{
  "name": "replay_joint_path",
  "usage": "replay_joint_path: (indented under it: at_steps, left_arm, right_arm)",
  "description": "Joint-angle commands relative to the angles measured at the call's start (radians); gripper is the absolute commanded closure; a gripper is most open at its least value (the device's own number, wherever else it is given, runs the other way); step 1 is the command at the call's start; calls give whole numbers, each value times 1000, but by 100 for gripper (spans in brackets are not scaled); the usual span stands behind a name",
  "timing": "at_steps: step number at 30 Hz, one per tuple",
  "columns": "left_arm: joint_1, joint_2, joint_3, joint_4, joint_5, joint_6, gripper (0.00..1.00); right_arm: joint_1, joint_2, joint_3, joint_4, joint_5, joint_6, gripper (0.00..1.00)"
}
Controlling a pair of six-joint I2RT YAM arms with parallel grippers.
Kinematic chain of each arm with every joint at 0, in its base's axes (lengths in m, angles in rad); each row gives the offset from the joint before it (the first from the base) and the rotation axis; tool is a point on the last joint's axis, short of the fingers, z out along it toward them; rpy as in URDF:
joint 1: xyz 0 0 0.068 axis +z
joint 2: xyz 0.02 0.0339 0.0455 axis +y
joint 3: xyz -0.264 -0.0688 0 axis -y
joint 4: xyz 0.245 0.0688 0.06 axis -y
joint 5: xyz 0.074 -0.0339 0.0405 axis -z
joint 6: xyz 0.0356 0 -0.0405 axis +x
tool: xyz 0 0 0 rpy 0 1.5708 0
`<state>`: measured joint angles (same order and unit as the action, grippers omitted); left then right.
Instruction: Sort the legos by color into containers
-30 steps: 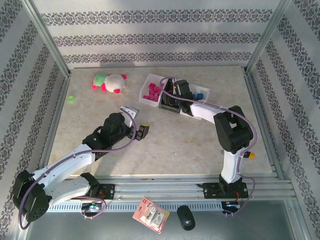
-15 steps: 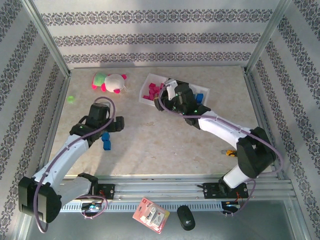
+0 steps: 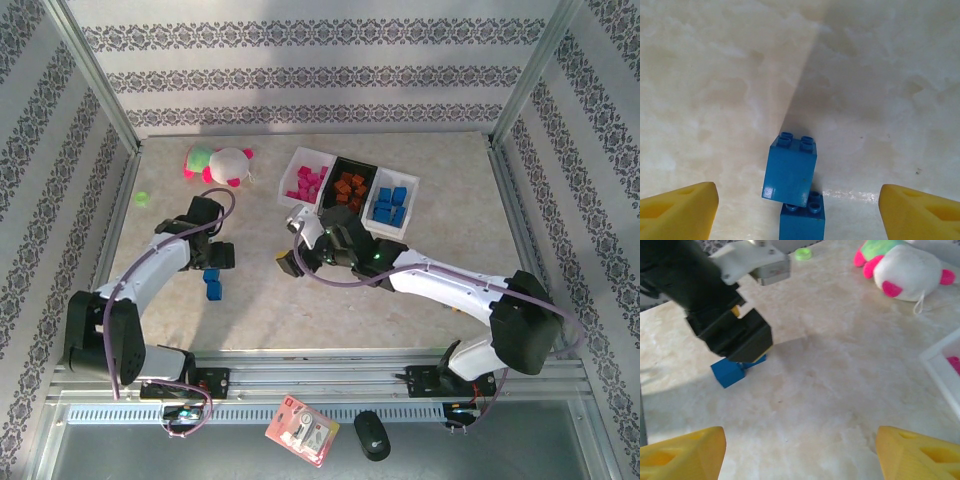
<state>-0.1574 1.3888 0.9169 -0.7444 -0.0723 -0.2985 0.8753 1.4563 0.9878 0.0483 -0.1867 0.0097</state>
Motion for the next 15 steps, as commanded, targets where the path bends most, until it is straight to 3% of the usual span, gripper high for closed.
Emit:
replay_joint_path:
  at_steps: [1, 10, 12, 15]
  left_arm:
    - [19, 42, 22, -50, -9, 19, 17]
    - [18, 159, 12, -43, -1, -12, 25]
    - [18, 182, 18, -49, -4, -12, 30]
    - [18, 191, 21, -50, -10, -17, 45]
  right_arm:
    - [10, 4, 8, -10, -28, -19, 22]
    - [9, 14, 20, -4, -35, -25, 21]
    - [10, 7, 14, -4, -35, -25, 21]
    - [10, -6, 1, -3, -27, -25, 21]
